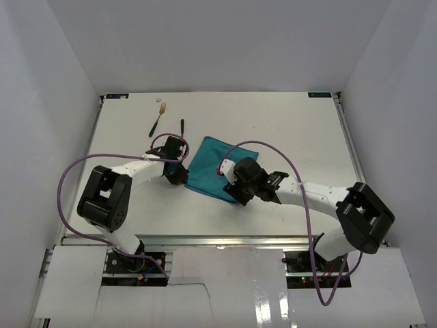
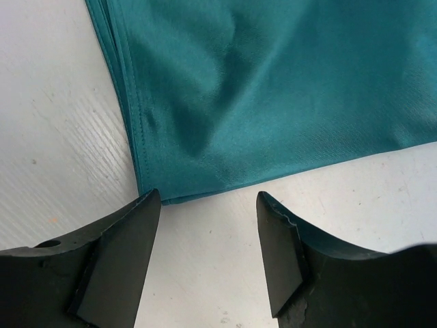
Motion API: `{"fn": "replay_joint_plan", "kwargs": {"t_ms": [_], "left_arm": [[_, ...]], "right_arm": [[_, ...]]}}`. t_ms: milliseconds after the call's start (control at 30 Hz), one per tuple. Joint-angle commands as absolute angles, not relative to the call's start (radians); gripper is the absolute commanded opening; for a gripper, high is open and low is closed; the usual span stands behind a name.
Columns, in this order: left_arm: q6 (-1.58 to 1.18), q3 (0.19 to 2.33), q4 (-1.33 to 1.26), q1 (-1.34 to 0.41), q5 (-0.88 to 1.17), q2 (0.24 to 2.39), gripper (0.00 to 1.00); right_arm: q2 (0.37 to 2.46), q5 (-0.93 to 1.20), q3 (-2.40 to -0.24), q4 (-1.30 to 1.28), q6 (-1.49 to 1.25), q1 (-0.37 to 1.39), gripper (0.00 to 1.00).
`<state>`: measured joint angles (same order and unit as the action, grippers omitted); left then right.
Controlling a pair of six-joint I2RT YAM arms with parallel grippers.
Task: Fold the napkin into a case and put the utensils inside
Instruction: Fold the napkin at the center of the board.
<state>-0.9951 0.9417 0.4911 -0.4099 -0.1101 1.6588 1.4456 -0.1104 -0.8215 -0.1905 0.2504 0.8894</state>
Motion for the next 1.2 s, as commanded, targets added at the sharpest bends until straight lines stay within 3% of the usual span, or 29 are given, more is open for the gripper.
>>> {"fn": "replay_joint_plan", "kwargs": {"t_ms": [0,67,1000,1167], "left_arm": [[-0.997,0.959,0.508,-0.410,-0.117,1.686,0.11],[-0.986,0.972,0.508,-0.410,-0.118,1.692,0.00],[-0.897,1.065,0.509,-0.410,-0.196,1.701,0.00],[-0.891,1.075,0.508,-0.410,-0.202,1.704,0.00]], "right_arm": [[1.491,-0.175,-0.891,-0.239,0.291,0.920,0.64],[1.528,-0.201,-0.905,-0.258,0.293,0.931,0.64],[1.701,-0.252,-1.012,-0.350,0.399,1.003,0.66],[1.743,-0.253,-1.031,-0.339,0.405,1.011,0.61]]}}
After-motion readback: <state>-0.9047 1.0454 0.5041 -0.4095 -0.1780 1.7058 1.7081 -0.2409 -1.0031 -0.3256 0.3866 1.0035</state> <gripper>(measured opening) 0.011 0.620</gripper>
